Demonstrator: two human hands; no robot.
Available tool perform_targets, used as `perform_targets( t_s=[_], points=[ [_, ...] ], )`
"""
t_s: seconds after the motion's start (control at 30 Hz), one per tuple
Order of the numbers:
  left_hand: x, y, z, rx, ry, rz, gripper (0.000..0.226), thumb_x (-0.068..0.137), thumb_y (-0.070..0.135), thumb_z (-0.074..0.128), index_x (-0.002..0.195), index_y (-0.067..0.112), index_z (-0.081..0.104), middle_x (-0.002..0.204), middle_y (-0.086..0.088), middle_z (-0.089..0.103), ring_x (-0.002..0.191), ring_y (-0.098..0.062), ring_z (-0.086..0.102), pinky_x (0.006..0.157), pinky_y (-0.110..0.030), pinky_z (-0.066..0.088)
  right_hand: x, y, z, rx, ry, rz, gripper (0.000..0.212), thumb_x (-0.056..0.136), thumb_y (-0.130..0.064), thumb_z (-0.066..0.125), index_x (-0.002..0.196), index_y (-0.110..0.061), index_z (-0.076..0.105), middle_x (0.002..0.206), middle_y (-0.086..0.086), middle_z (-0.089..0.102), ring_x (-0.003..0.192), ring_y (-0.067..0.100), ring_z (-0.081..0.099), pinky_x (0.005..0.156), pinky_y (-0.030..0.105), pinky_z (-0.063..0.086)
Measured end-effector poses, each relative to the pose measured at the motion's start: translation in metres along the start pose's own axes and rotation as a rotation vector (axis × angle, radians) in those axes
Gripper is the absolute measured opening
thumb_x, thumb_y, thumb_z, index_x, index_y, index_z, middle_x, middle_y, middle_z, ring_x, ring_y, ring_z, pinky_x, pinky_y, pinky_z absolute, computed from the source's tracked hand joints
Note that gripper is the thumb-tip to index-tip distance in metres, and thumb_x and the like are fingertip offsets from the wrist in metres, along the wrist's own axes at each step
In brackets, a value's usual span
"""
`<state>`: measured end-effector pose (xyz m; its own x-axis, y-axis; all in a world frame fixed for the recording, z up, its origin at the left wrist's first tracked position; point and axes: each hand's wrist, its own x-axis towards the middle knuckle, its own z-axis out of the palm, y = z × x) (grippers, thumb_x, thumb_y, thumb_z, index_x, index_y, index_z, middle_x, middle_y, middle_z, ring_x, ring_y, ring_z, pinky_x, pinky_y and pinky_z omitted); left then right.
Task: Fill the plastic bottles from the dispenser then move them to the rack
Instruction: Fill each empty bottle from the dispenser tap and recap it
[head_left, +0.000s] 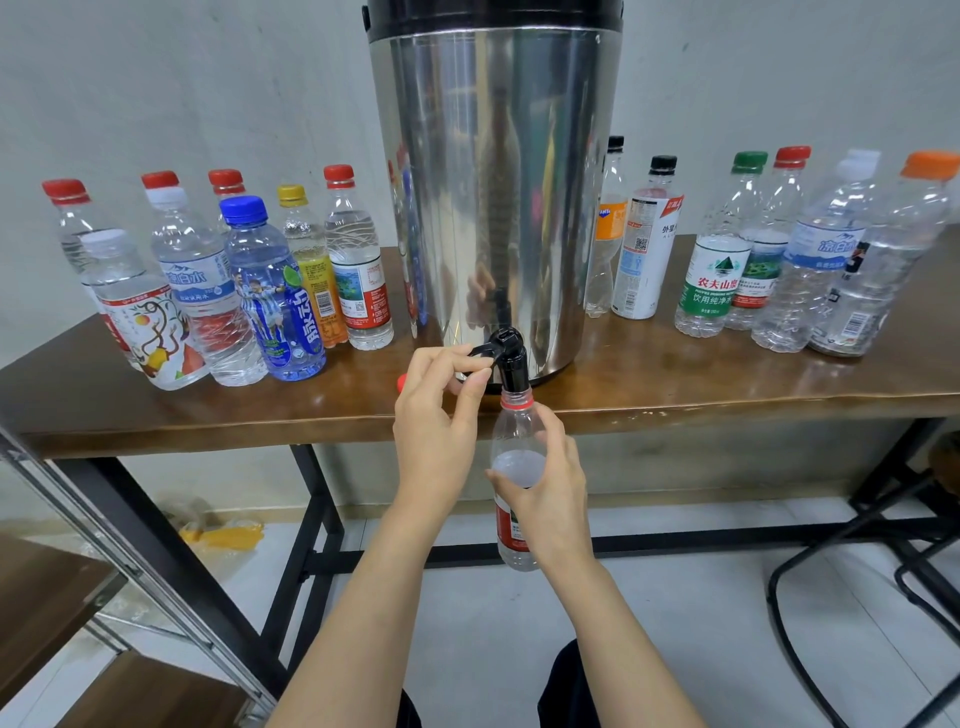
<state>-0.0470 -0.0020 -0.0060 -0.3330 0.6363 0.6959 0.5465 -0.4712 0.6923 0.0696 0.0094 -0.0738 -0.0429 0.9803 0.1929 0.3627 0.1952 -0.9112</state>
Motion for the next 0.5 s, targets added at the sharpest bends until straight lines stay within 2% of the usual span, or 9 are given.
perform_targets(
  t_s=[0.5],
  points=[
    [-0.0001,-0.0001,0.0007,-0.007,0.006,0.004,0.016,0.093,0.011,0.065,0.093,0.027,0.067,0.108,0.003,0.061,0.089,-0.001,0.056,0.08,-0.014,0.044,0.0005,0.0004,-0.0008,-0.025,-0.001,-0.004,0.088,0.081,-0.023,0.08,0.148,-0.041,0.026,0.144,-0.006,0.041,0.13,0.015,0.042,0.092,0.023,0.034]
  ],
)
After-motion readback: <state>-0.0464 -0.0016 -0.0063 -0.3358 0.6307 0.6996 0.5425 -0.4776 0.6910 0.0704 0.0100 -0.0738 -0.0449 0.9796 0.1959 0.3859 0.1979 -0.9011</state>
